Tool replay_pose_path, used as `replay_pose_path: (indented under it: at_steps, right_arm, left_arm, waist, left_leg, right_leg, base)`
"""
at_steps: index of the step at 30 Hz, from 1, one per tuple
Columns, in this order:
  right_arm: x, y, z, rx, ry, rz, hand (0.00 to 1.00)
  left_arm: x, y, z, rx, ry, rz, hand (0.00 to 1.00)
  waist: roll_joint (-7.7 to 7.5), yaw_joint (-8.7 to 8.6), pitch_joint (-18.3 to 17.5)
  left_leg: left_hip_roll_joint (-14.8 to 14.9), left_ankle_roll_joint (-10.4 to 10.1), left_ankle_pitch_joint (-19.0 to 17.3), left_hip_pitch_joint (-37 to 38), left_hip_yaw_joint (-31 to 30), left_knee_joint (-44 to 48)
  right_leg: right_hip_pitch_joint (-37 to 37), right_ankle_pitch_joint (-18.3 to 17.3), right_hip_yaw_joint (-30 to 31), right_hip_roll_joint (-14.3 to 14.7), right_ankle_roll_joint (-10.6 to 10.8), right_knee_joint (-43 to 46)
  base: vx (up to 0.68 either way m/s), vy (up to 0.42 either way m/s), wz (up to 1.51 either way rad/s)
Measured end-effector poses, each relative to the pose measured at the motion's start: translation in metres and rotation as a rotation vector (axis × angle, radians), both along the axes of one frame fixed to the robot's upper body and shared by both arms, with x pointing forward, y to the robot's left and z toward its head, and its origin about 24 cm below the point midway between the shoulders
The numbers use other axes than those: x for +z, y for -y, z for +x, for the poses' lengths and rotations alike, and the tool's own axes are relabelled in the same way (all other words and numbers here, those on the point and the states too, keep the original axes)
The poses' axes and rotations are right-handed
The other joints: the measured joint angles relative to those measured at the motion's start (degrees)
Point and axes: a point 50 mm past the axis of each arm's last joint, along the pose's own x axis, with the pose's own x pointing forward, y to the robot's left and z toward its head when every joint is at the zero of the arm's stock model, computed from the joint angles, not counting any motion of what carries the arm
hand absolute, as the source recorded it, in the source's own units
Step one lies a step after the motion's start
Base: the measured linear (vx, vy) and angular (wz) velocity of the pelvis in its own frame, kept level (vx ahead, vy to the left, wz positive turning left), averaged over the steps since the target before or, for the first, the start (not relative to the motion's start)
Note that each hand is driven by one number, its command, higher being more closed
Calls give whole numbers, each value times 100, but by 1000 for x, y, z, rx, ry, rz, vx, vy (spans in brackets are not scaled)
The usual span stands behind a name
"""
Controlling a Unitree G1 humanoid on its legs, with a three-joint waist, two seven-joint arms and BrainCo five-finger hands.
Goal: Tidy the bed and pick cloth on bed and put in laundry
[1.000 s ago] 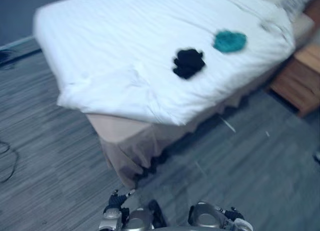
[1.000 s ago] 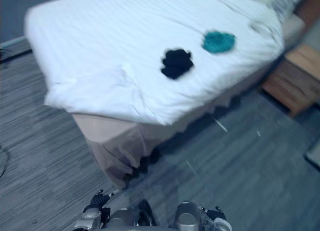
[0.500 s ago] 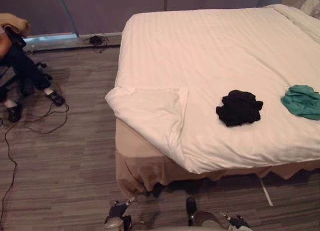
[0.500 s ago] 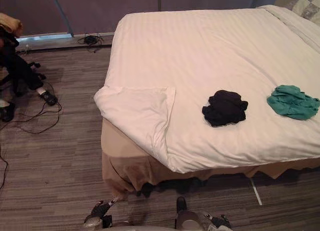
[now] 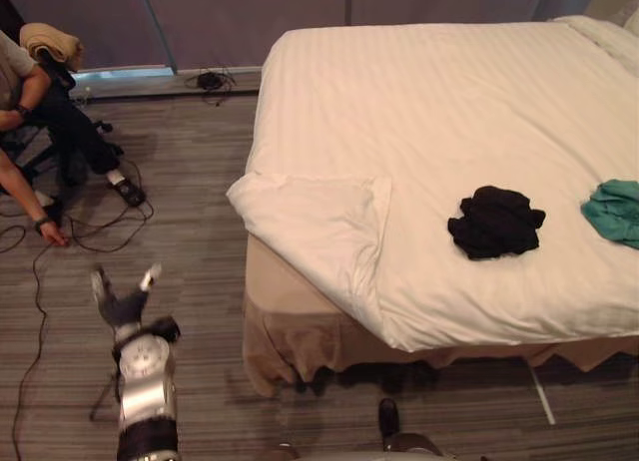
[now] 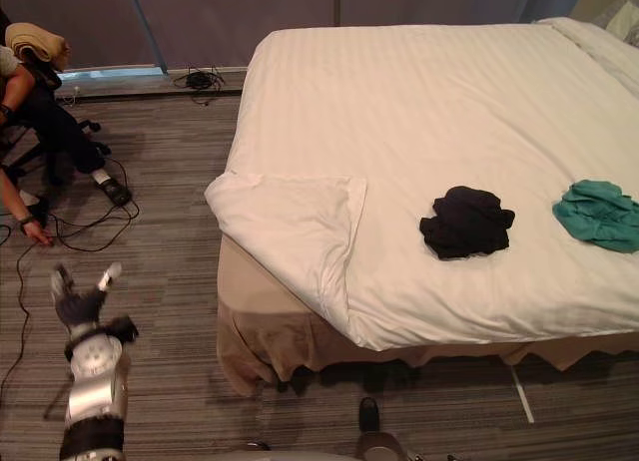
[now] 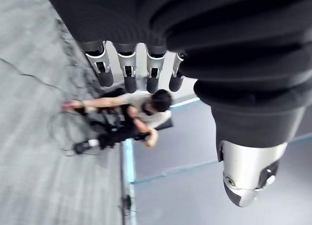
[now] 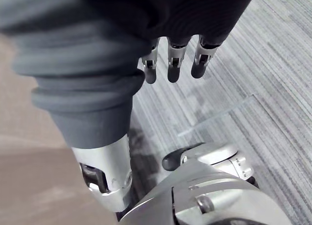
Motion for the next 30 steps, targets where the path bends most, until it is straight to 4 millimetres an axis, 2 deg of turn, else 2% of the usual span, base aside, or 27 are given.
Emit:
replay_pose_path:
  at_steps: [4,6,7,8,10,11,13,14,15,17,18,19,22,25,27,30]
  right_arm:
    - [1,1,7,1,18,-3,0]
    - [1,2,9,-8,27,-1,0]
    - [2,2,15,-22,45,4,0]
    - [2,2,18,-24,55,5,0]
    - [8,0,45,-15,140,3,0]
    - [10,0,51,-14,159,5,0]
    - [17,-1,74,1,236,-1,0]
    - [19,-1,78,-4,250,-1,0]
    - [22,-1,86,-16,281,-6,0]
    - [28,0,98,-17,325,-24,0]
    - [30,2,102,-24,344,-36,0]
    - [31,2,104,-30,350,-38,0]
    - [31,1,105,-53,360,-25,0]
    - [33,3,106,-54,371,-34,0]
    - [33,5,106,-60,371,-36,0]
    - [36,14,107,-58,376,-60,0]
  left_arm:
    - [53,21,42,-133,135,119,0]
    - [67,37,58,-197,167,146,0]
    - [78,52,71,-255,179,169,0]
    - [81,57,76,-279,176,184,0]
    - [97,79,100,-371,138,299,0]
    - [100,83,105,-385,124,324,0]
    - [105,96,127,-418,10,448,0]
    - [106,98,130,-418,-16,482,0]
    - [106,97,137,-414,-85,554,0]
    - [102,97,145,-414,-196,645,0]
    - [101,97,148,-408,-240,688,0]
    - [101,95,149,-399,-267,720,100]
    - [113,95,154,-379,-286,800,100]
    - [112,92,153,-374,-319,854,100]
    - [107,89,152,-378,-347,860,100]
    - [88,82,147,-397,-411,854,100]
  waist:
    - [35,-141,-22]
    - [34,-179,-2]
    - [45,-278,127]
    - [41,-318,163]
    - [21,-426,413]
    - [10,-469,488]
    - [-8,-529,818]
    - [-8,-554,891]
    - [-21,-676,1035]
    - [-15,-785,1262]
    - [-16,-793,1383]
    - [-20,-780,1411]
    - [-25,-766,1496]
    - [-28,-738,1497]
    - [-28,-727,1497]
    - [-28,-704,1498]
  left_leg:
    - [-25,-7,4,-320,240,39]
    - [-51,-16,10,-448,389,67]
    - [-65,-16,10,-478,462,115]
    - [-74,-16,10,-503,505,127]
    - [-133,-11,6,-717,730,169]
    - [-139,-2,0,-772,752,196]
    - [-142,11,-61,-982,970,339]
    - [-141,9,-67,-1015,995,367]
    - [-129,7,-77,-1112,1040,451]
    - [-111,3,-79,-1190,1138,499]
    - [-102,-8,-88,-1208,1235,522]
    - [-92,-28,-102,-1248,1295,528]
    - [3,-50,-156,-1301,1327,629]
    - [5,-22,-205,-1305,1323,705]
    - [-1,-1,-220,-1256,1278,729]
    - [-12,11,-230,-1067,1231,717]
  right_leg:
    - [-449,141,273,22,-3,2]
    - [-651,201,432,30,5,3]
    - [-697,230,550,26,4,5]
    - [-744,246,585,23,8,11]
    - [-1094,337,860,8,35,62]
    - [-1153,348,886,-3,44,64]
    - [-1425,453,1139,-8,69,62]
    - [-1470,473,1183,-12,70,62]
    - [-1571,510,1232,0,67,66]
    - [-1682,552,1332,34,64,84]
    - [-1778,552,1413,77,64,140]
    - [-1865,552,1485,117,64,191]
    - [-1912,544,1492,174,69,238]
    - [-1887,527,1493,159,83,267]
    - [-1796,517,1464,134,96,267]
    - [-1584,490,1419,111,121,266]
  base:
    - [-21,2,-26]
    - [-18,-7,-40]
    - [-14,-7,-32]
    - [-50,-8,-35]
    - [-86,-22,-43]
    - [-86,-39,-39]
    - [-86,-45,-44]
    - [-57,-36,-35]
    - [-32,-29,-19]
    - [-29,-51,-26]
    - [-30,-65,-38]
    - [-23,-52,-32]
    - [-34,-51,-8]
    - [-62,-33,0]
    - [-64,-12,9]
    - [-45,-7,7]
